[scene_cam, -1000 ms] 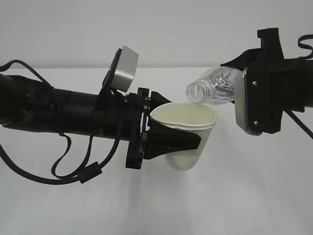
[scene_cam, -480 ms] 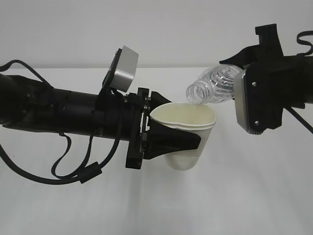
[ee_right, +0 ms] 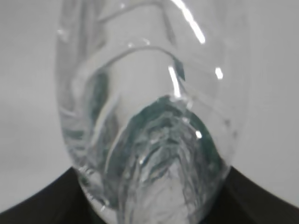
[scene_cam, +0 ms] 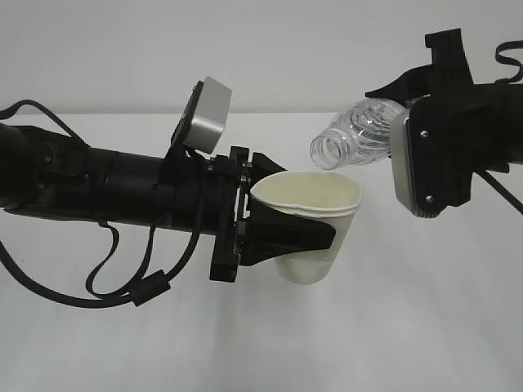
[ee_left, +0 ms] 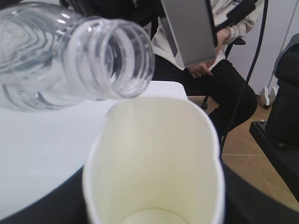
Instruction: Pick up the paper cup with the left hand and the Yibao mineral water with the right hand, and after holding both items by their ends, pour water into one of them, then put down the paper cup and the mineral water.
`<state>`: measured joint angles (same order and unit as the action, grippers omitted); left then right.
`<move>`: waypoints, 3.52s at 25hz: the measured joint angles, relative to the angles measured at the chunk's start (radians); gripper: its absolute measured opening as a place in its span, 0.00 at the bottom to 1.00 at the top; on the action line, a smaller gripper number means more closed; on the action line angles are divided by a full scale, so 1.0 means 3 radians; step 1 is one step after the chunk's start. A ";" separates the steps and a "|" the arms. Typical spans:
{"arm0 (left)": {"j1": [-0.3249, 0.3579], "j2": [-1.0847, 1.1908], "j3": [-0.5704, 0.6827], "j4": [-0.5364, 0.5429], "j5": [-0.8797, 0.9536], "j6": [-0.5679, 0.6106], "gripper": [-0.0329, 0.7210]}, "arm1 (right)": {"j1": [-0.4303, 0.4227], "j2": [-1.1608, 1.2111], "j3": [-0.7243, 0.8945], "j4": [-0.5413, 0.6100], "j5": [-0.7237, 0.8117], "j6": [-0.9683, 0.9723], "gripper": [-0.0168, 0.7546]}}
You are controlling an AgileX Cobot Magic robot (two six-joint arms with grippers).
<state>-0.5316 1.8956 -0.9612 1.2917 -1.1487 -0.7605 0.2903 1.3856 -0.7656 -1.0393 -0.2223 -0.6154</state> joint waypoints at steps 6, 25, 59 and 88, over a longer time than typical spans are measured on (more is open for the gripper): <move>0.0000 0.0000 0.0000 0.0000 -0.0006 0.0000 0.57 | 0.0000 0.0000 0.0000 0.0000 0.0000 -0.0062 0.60; 0.0000 0.0000 0.0000 0.0000 -0.0013 0.0000 0.56 | 0.0000 0.0000 0.0000 0.0000 -0.0086 -0.0202 0.60; 0.0000 0.0000 0.0000 0.0018 -0.0027 0.0000 0.56 | 0.0000 0.0000 -0.0076 0.0000 -0.0093 -0.0370 0.60; 0.0000 0.0000 0.0000 -0.0108 -0.0027 0.0027 0.55 | 0.0000 0.0000 -0.0095 0.0000 -0.0113 -0.0434 0.60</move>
<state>-0.5316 1.8956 -0.9612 1.2592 -1.1568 -0.7524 0.2903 1.3856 -0.7940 -1.0393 -0.2561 -0.7456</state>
